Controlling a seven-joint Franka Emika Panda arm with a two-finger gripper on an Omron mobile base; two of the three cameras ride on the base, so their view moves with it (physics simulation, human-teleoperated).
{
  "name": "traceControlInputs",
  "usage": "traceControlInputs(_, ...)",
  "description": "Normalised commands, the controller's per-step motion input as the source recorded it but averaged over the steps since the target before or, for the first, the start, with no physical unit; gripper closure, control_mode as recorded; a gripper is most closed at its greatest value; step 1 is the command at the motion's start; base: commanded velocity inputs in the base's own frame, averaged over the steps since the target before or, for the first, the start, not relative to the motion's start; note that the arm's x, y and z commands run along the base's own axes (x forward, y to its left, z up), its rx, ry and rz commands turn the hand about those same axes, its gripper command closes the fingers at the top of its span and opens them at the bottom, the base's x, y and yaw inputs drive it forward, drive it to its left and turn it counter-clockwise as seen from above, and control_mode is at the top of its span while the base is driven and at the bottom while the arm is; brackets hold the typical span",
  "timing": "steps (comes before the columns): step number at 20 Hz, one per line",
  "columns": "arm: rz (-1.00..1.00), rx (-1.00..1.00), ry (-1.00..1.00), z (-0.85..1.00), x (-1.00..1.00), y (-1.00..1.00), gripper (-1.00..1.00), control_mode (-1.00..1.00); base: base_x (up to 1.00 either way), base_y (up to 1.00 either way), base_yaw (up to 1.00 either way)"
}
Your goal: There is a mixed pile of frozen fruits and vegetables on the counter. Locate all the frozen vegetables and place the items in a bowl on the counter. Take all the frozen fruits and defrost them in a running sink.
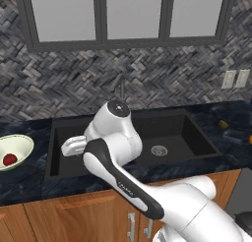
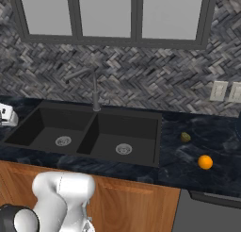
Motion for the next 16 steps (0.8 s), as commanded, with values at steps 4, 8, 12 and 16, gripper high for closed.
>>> traceControlInputs(4, 0.02, 0.01, 0.00, 0.00, 0.22, 0.40, 1.00, -1.00, 0.00, 0.00, 0.00)
traceControlInputs(8, 0.02, 0.00, 0.00, 0.00, 0.21, 0.42, 1.00, -1.00, 0.00, 0.00, 0.00)
traceControlInputs(12, 0.02, 0.00, 0.00, 0.00, 0.25, 0.49, 1.00, -1.00, 0.00, 0.00, 0.00)
traceControlInputs(16, 0.01, 0.00, 0.00, 0.00, 0.26, 0.48, 1.00, -1.00, 0.00, 0.00, 0.00)
